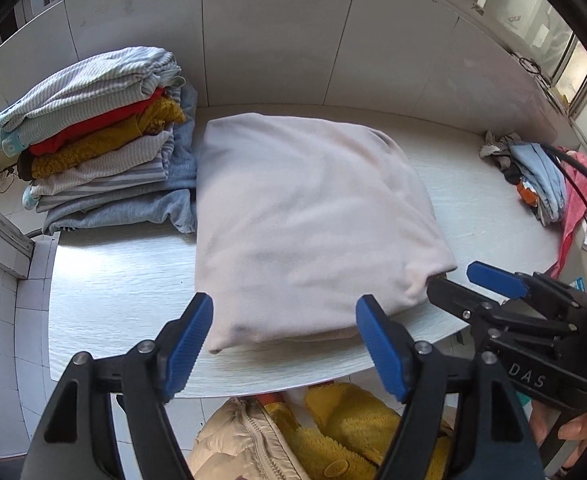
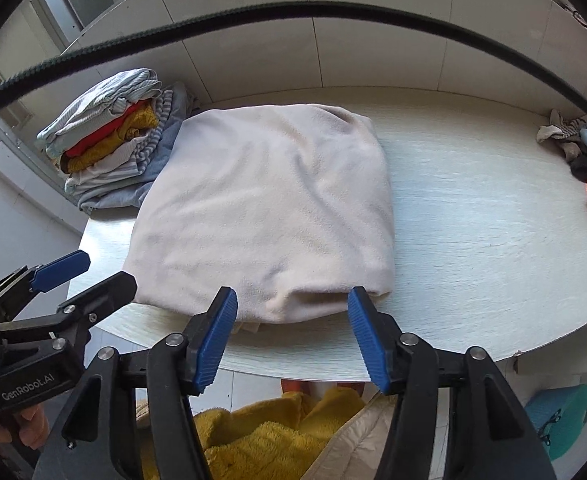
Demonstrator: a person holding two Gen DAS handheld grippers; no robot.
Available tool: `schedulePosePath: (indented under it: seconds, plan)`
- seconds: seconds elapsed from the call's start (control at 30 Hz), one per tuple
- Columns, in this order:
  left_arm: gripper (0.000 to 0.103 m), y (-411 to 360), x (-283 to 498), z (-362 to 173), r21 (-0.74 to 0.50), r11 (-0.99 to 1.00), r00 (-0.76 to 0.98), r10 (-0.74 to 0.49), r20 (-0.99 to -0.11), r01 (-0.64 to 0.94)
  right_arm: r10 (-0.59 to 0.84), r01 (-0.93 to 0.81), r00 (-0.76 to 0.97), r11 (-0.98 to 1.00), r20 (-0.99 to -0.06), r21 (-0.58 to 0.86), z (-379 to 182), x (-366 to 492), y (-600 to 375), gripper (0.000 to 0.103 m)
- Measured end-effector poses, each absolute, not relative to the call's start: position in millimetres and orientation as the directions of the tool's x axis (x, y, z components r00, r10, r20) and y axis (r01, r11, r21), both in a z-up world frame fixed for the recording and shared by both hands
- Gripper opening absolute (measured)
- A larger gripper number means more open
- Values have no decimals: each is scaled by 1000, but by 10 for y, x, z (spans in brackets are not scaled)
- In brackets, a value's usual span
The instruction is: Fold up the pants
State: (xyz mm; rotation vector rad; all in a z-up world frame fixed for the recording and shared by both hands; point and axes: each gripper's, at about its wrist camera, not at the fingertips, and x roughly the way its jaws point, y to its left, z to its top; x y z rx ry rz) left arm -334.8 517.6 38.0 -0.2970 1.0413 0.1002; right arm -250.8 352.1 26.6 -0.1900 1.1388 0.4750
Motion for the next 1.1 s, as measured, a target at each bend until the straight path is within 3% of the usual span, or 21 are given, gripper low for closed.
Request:
schedulePosePath:
  seconds: [1.1]
  plan:
    - [77,5258,-3190,169,-218,946,445,-93,-891,-240,228,-459,304,886,-925,68,159,-2378,3650,59]
